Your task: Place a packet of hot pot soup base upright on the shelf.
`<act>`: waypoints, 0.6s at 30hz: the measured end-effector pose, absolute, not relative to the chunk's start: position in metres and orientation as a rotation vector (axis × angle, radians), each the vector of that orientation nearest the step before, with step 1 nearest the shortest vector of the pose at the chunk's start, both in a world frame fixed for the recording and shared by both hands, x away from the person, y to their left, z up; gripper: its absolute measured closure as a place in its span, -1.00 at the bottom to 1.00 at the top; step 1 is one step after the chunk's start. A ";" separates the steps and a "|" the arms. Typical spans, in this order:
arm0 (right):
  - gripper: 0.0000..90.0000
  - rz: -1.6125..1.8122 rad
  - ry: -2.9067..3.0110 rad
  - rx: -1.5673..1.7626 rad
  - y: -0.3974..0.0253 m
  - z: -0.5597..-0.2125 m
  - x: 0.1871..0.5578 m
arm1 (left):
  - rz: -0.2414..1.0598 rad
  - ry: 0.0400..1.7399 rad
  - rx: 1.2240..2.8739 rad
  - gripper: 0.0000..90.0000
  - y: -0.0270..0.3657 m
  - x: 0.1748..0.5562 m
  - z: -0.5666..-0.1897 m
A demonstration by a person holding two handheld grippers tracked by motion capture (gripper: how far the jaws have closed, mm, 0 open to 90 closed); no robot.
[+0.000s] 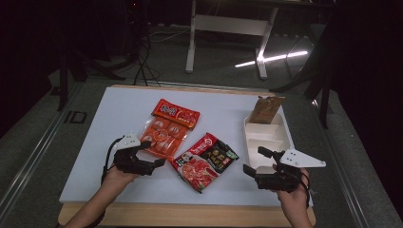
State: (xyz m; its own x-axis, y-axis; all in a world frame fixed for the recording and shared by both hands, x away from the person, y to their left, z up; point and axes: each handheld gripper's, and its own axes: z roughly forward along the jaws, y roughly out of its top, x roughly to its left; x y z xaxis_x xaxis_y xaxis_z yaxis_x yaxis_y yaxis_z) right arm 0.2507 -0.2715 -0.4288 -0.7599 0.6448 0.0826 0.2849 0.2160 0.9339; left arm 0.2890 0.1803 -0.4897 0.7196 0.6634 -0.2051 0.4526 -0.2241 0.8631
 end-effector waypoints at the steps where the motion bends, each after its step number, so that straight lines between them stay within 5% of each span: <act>1: -0.68 1.556 2.175 0.874 -0.272 -0.431 0.249 | 0.254 0.863 1.872 -0.73 0.180 0.290 -0.490; 8: -0.68 1.575 2.169 0.896 -0.277 -0.434 0.245 | 0.270 0.850 1.942 -0.43 0.172 0.298 -0.491; 11: -0.68 1.594 2.151 0.917 -0.281 -0.435 0.247 | 0.271 0.830 1.996 0.05 0.161 0.305 -0.493; 16: -0.67 1.603 2.152 0.893 -0.280 -0.437 0.247 | 0.298 0.854 2.038 0.45 0.153 0.315 -0.495; 18: -0.67 1.587 2.162 0.854 -0.278 -0.437 0.246 | 0.308 0.874 2.063 0.77 0.148 0.323 -0.498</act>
